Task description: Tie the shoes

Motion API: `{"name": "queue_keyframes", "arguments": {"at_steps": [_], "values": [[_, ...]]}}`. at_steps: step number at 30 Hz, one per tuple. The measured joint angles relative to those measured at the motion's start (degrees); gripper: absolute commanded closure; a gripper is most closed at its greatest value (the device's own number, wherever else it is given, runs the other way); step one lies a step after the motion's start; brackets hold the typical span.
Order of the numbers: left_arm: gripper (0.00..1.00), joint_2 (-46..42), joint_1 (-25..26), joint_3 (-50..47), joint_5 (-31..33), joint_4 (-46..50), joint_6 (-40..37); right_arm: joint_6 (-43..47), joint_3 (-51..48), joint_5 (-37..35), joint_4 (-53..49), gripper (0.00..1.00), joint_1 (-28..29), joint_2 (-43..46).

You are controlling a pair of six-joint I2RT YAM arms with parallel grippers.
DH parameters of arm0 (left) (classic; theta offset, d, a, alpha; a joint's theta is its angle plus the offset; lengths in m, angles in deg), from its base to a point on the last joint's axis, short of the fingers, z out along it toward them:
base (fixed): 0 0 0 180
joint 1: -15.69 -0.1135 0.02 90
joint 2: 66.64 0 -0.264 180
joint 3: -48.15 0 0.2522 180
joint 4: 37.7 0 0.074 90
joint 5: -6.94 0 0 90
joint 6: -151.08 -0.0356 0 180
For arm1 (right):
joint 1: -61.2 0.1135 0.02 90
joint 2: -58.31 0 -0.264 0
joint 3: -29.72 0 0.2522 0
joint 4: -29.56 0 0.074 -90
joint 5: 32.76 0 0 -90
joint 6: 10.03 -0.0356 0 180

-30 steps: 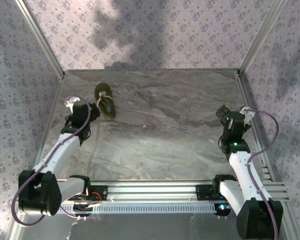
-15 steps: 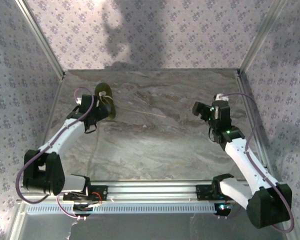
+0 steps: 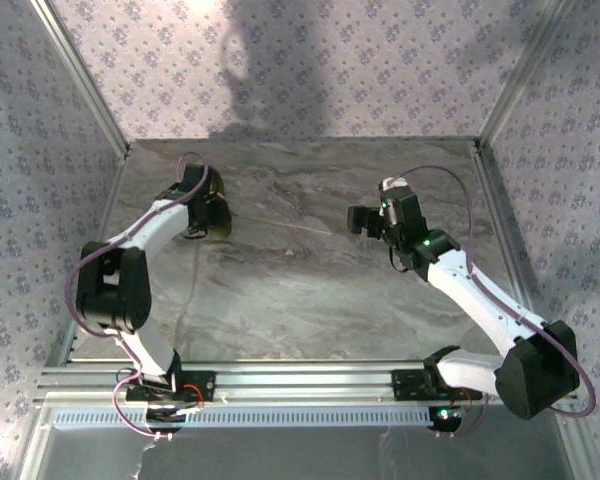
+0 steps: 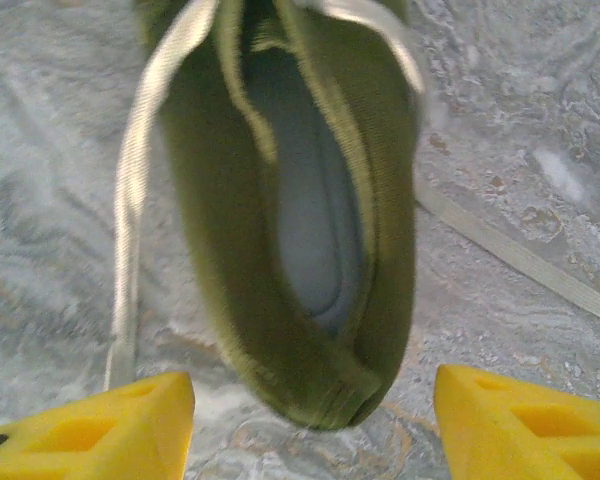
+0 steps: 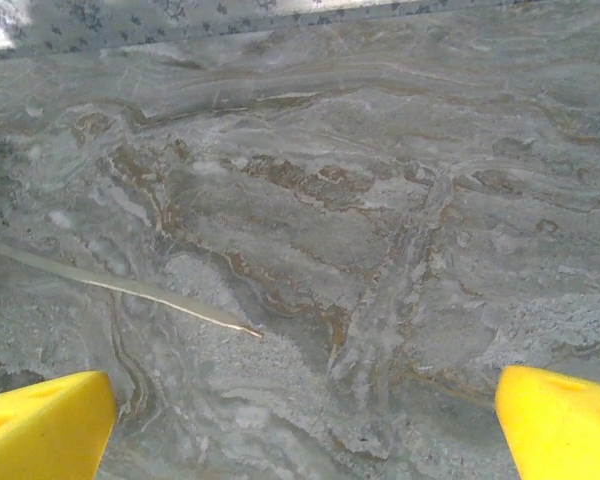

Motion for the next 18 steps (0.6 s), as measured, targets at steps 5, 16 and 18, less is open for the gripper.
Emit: {"name": "queue_keyframes", "arguments": {"at_steps": [5, 16, 18], "values": [[0.45, 6.03, 1.03, 6.12, -0.17, 2.29, -2.73, 0.17, 1.42, -0.02, -2.05, 0.01, 0.59, -0.85], [0.49, 14.97, 1.18, 16.85, 1.88, 7.02, -6.19, 0.22, 1.55, -1.05, -4.37, 0.00, 0.57, -1.97], [0.49, 15.93, 1.29, 17.62, 2.25, 7.65, -6.43, 0.61, 1.55, -0.98, -4.81, 0.00, 0.57, -2.82]]}}
